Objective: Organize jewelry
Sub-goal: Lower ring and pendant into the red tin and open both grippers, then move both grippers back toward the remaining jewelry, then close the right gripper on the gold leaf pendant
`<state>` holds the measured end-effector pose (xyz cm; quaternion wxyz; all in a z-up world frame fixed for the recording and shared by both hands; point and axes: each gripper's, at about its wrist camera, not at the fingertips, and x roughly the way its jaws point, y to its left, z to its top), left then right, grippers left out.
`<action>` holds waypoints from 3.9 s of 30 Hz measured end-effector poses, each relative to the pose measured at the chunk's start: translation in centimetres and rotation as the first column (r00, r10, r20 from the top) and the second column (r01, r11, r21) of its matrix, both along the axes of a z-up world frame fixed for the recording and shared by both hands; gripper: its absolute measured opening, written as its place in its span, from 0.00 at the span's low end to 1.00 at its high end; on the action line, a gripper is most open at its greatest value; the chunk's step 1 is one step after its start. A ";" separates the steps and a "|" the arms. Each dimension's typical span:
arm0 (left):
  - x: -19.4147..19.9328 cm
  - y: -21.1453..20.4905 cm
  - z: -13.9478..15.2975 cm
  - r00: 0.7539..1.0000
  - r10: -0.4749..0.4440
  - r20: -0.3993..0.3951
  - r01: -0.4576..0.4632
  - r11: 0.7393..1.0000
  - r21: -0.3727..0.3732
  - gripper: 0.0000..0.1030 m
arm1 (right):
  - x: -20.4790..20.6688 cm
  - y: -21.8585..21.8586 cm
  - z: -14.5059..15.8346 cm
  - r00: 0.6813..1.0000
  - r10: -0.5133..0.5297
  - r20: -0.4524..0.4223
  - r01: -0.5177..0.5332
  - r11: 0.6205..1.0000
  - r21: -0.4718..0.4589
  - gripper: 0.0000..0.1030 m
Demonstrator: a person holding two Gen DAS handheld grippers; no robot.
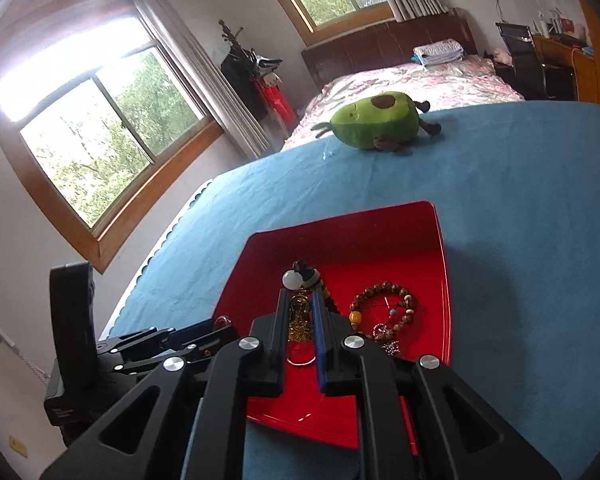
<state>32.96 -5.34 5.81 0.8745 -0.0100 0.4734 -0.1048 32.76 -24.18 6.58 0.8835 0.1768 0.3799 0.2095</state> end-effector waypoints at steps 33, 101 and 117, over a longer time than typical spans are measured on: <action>3.9 -0.6 -2.2 0.998 0.022 -0.050 -0.020 0.999 0.035 0.41 | 5.2 1.5 -3.9 0.989 -0.027 -0.147 0.020 0.998 -0.051 0.20; -20.7 3.7 -7.5 0.994 0.000 -0.112 0.004 0.999 0.041 0.64 | -17.2 3.1 -10.4 0.945 0.142 -0.295 -0.187 0.974 -0.129 0.21; -21.0 2.8 -7.5 0.992 -0.025 -0.123 0.028 0.999 0.022 0.66 | -17.3 4.4 -10.3 0.943 0.158 -0.292 -0.224 0.952 -0.209 0.19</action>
